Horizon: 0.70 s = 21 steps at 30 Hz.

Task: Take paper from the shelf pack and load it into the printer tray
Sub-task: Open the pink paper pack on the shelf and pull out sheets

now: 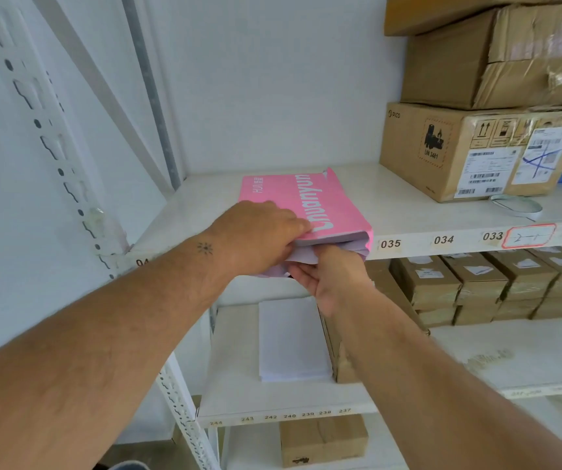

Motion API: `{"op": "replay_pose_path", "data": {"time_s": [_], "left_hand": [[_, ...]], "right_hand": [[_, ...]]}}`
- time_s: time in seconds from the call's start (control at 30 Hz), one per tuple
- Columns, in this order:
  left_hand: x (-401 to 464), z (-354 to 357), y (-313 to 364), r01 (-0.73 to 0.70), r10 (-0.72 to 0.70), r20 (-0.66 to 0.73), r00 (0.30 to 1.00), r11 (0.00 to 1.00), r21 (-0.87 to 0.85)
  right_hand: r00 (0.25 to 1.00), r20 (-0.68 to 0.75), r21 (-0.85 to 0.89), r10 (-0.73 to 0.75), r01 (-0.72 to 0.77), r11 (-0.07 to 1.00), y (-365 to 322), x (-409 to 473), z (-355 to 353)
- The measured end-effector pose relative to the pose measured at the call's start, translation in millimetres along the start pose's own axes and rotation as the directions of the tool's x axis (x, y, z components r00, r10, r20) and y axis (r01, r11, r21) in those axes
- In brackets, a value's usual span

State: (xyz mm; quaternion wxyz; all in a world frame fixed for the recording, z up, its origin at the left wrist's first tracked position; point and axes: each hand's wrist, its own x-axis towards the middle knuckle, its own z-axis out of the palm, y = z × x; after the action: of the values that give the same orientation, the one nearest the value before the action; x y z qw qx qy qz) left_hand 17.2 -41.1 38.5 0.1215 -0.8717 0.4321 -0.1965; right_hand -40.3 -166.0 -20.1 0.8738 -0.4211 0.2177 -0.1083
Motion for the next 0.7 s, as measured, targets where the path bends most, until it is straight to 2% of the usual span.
{"op": "replay_pose_path", "data": {"time_s": [0.1, 0.2, 0.33, 0.47, 0.7], "left_hand": [[12.3, -3.0, 1.7, -0.038, 0.039, 0.029, 0.999, 0.998, -0.042], [17.7, -6.5, 1.1, 0.019, -0.011, 0.073, 0.997, 0.994, -0.112], [16.1, -7.0, -1.8, 0.056, -0.046, 0.078, 0.996, 0.991, -0.123], [17.4, -5.9, -2.6, 0.082, -0.071, 0.082, 0.994, 0.987, -0.136], [11.3, 2.5, -11.1, 0.15, -0.133, 0.105, 0.986, 0.973, -0.178]], "right_hand": [[0.997, 0.083, -0.03, 0.012, -0.009, 1.0, -5.1, -0.3, -3.8], [0.995, 0.103, -0.045, 0.007, -0.003, 0.999, -8.2, -3.3, -5.1], [0.99, 0.137, -0.088, -0.014, 0.026, 0.996, -10.0, -26.2, -10.2], [0.987, 0.16, -0.045, 0.023, -0.016, 0.999, -11.3, -62.4, -30.7], [0.997, 0.074, -0.091, 0.03, -0.023, 0.996, -5.9, -61.2, -29.7]]}}
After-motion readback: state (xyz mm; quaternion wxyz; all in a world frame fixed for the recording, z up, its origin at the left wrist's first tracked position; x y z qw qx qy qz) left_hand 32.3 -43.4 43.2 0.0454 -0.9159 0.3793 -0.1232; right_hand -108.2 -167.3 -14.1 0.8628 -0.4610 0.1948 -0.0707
